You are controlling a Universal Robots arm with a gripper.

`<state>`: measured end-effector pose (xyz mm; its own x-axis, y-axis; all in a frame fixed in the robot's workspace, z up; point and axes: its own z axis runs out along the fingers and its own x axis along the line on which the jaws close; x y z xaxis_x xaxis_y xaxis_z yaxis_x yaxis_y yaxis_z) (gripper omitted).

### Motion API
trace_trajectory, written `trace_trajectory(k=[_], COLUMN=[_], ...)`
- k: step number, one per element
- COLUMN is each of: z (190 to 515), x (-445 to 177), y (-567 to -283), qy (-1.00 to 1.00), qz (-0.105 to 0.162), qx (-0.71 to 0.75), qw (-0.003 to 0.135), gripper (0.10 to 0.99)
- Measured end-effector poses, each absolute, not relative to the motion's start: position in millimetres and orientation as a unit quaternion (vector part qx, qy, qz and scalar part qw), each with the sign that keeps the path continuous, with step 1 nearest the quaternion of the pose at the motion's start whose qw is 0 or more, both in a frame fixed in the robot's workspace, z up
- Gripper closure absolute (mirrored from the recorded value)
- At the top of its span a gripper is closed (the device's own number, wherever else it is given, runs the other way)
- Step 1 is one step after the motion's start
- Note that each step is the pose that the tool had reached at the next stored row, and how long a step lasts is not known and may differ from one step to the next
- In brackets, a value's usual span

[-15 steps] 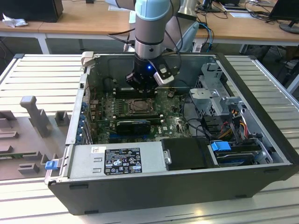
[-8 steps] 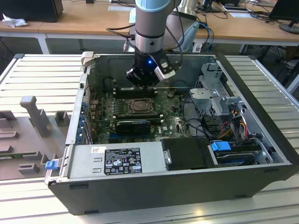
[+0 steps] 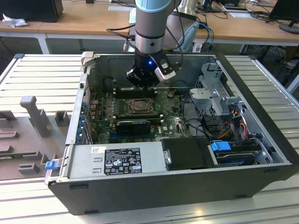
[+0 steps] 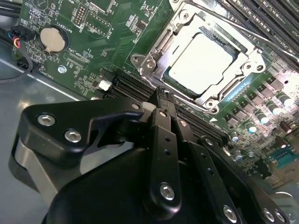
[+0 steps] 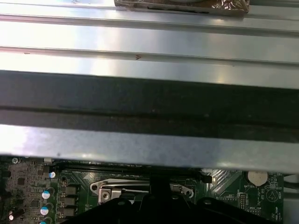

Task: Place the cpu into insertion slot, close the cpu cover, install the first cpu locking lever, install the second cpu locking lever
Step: 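Install the second cpu locking lever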

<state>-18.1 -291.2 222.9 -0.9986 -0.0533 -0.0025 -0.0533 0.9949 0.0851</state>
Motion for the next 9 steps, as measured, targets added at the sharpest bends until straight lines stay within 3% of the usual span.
trace_trajectory(k=[9], z=[222.9], x=[-18.1], y=[-299.8], qy=[0.999], qz=[0.043], qx=[-0.027], qw=[0.0], gripper=[0.98])
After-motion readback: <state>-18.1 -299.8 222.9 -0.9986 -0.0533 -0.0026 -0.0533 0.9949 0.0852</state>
